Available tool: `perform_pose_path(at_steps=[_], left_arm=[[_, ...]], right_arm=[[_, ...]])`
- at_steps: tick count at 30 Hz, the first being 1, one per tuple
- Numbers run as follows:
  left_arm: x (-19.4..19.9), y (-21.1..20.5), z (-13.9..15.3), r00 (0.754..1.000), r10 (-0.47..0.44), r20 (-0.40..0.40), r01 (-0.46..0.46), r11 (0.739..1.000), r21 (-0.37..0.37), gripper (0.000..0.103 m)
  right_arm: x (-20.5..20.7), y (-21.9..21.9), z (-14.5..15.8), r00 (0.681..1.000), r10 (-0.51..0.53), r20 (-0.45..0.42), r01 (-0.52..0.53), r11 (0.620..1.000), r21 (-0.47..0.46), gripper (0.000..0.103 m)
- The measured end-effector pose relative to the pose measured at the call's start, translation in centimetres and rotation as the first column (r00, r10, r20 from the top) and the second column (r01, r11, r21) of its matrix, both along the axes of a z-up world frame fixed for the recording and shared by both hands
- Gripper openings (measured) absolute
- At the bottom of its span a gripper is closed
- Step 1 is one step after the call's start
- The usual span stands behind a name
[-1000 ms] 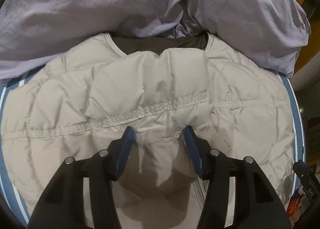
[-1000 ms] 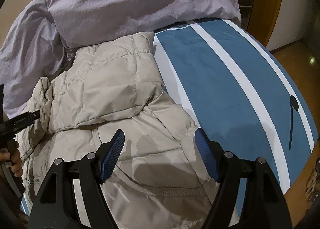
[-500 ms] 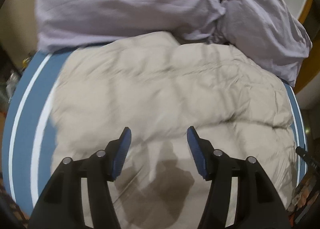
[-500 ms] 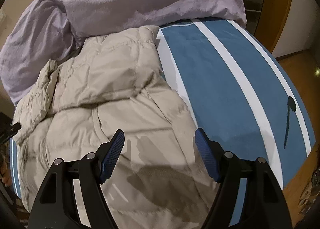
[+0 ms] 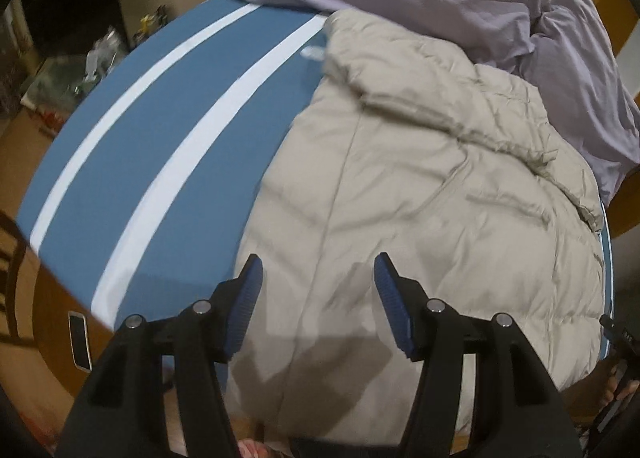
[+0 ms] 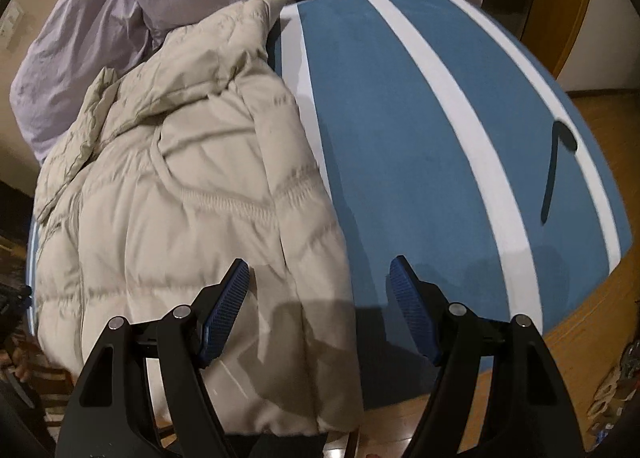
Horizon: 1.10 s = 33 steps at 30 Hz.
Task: Fold large clothes
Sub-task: 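Move both tools to the jacket hem, then grasp the jacket hem with the left tool while the right tool grasps it too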
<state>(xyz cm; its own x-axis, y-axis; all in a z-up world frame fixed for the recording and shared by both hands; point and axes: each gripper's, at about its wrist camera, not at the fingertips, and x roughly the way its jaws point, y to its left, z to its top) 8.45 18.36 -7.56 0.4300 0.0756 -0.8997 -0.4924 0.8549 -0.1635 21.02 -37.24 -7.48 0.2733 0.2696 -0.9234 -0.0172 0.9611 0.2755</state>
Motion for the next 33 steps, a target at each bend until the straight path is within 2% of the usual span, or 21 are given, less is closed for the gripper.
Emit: perform_pose_path(at_steps=[4,10,14,18,20,21,22,24,26,29,33], left_arm=[[-1.7,-0.1,-1.0,1.0,0.016,-0.015,-0.017,1.0,-0.016,0.059],[-3.9,0.4,-2.1,0.999,0.05,-0.02,-0.051,0.997,-0.051,0.065],[-4.7,1.1,-2.6,0.997,0.078,-0.001,-0.077,0.992,-0.103,0.065],[-4.6,0.5,-3.2,0.998,0.06,-0.006,-0.061,0.991,-0.123,0.062],[-4.6,0.1,-3.2,0.999,0.05,-0.001,-0.05,0.993,-0.111,0.058],[-4.6,-0.1,-3.2,0.999,0.049,0.001,-0.048,0.993,-0.108,0.056],[-4.6,-0.1,-3.2,0.999,0.048,0.004,-0.047,0.992,-0.114,0.05],[-4.8,-0.2,-3.0,0.999,0.046,0.016,-0.044,0.991,-0.128,0.039],[-4.8,-0.5,-2.7,0.999,0.037,0.029,-0.033,0.991,-0.127,0.026],[-4.8,-0.9,-1.9,0.999,0.025,0.048,-0.019,0.993,-0.118,0.016],[-4.8,-0.7,0.2,0.996,0.022,0.092,-0.012,0.994,-0.11,0.013]], right_arm=[[-1.1,-0.3,-0.5,1.0,0.019,-0.018,-0.018,0.999,0.05,0.069],[-2.2,-0.6,-1.1,0.998,0.053,-0.035,-0.049,0.991,0.125,0.055],[-2.9,-0.5,-1.2,0.997,0.072,-0.035,-0.066,0.986,0.151,0.051],[-3.1,-0.6,-1.5,0.996,0.08,-0.042,-0.071,0.982,0.172,0.051],[-3.2,-0.7,-1.5,0.996,0.081,-0.038,-0.073,0.982,0.176,0.05],[-3.1,-0.7,-1.5,0.996,0.082,-0.042,-0.073,0.98,0.186,0.045],[-3.2,-0.8,-1.6,0.995,0.085,-0.048,-0.074,0.977,0.2,0.04],[-3.3,-0.8,-1.5,0.995,0.086,-0.047,-0.073,0.97,0.231,0.023],[-3.4,-0.9,-1.2,0.996,0.076,-0.038,-0.064,0.967,0.247,0.015],[-3.4,-1.2,-0.4,0.998,0.059,-0.02,-0.052,0.963,0.263,0.01],[-2.8,-2.0,1.8,0.999,0.019,0.037,-0.03,0.949,0.315,0.009]])
